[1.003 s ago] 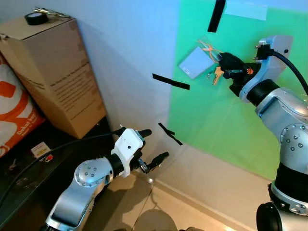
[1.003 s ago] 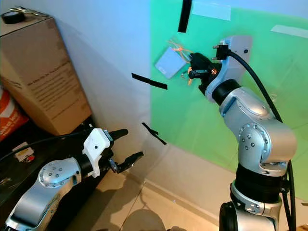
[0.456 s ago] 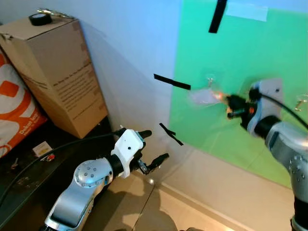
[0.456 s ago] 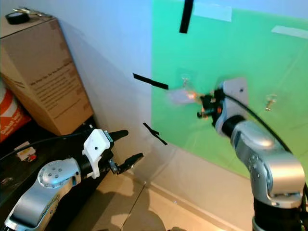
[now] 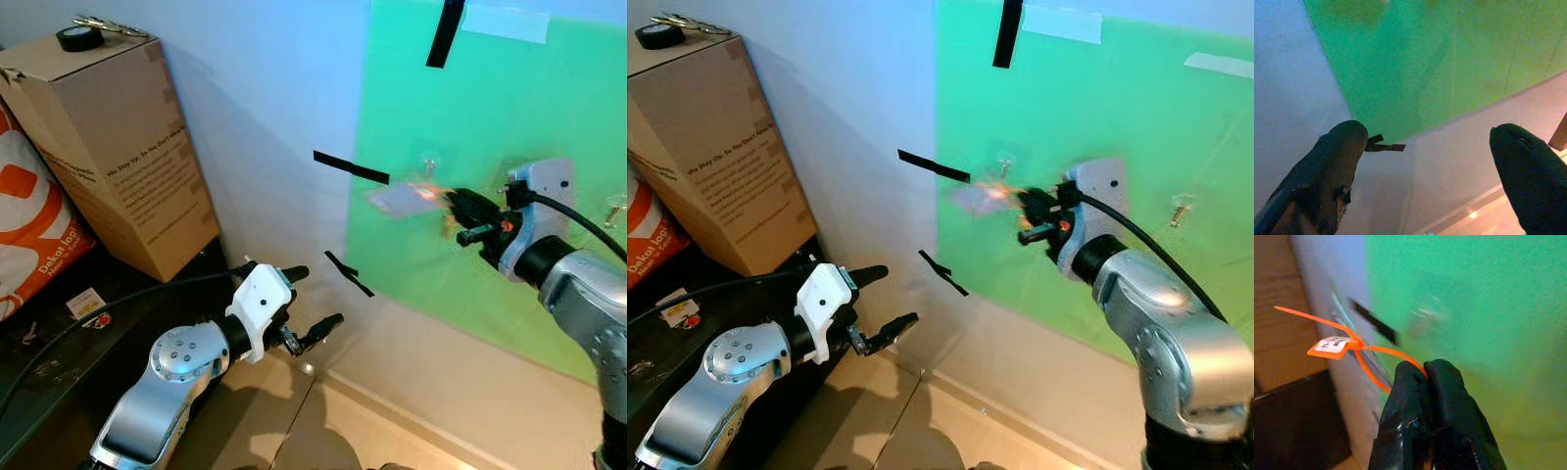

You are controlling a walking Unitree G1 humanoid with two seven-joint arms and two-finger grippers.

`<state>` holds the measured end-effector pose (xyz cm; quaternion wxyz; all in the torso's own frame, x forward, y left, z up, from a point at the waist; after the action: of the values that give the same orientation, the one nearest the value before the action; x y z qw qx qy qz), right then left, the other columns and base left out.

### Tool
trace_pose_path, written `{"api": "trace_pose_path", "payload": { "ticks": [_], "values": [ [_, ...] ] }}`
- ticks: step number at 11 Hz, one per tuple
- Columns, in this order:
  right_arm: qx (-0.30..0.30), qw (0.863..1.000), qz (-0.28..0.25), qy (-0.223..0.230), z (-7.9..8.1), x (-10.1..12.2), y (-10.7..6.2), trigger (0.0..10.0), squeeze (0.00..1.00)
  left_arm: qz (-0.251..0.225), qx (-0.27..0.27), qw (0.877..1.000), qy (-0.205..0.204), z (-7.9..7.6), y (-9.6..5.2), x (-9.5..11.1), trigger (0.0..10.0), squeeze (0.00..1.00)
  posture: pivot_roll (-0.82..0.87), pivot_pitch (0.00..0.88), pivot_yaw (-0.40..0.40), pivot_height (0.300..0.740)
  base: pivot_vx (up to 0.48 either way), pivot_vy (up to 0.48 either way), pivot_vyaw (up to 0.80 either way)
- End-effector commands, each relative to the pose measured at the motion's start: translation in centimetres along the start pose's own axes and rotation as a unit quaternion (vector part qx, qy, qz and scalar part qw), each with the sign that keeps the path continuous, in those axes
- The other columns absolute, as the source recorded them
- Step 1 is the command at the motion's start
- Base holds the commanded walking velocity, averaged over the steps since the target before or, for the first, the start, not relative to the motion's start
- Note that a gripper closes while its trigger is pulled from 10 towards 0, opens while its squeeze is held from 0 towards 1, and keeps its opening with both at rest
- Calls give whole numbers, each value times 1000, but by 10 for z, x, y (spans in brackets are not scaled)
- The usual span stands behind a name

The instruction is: Hang keys on a hook

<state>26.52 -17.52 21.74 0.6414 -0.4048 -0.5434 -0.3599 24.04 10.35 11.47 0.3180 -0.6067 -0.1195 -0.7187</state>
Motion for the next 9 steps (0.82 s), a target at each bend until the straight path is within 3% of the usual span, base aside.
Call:
{"api": "trace_pose_path", "payload": {
  "ticks": [1, 2, 4, 6, 9],
  "values": [
    [44, 999, -20, -8, 14, 6, 0, 10000, 0, 2, -7, 1000, 4, -2, -1, 1, 10000, 0, -34, 0, 44, 740, 0, 0, 0],
    [38, 997, -69, 15, 15, 21, 3, 10000, 0, 2, -7, 1000, 5, -1, -1, 1, 10000, 0, -32, 0, 45, 740, 0, 0, 0],
    [-15, 994, -107, 30, 0, 32, 6, 10000, 0, 2, -6, 1000, 5, 0, -1, 1, 10000, 0, -32, 0, 46, 740, 0, 0, 0],
    [-118, 987, -96, 51, -29, 25, 5, 10000, 0, 3, -4, 1000, 5, 1, -1, 1, 10000, 0, -29, 0, 43, 740, 0, 0, 0],
    [-140, 984, -91, 60, -35, 21, 4, 10000, 0, 3, -4, 1000, 5, 1, -1, 1, 10000, 0, -28, 0, 42, 740, 0, 0, 0]
  ]
}}
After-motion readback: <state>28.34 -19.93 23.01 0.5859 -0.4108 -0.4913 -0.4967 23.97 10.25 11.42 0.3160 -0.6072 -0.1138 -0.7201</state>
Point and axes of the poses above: a point about 5 cm out from each wrist's last joint towards the gripper, its own y axis pointing out of the wrist towards the gripper, its own x axis along the axis of the wrist's last joint, z = x × y, the point moved 1 cm from there along y, pointing out of the wrist towards the gripper, and after that the axes turned 6 degrees about y, right-handed, at the moved point
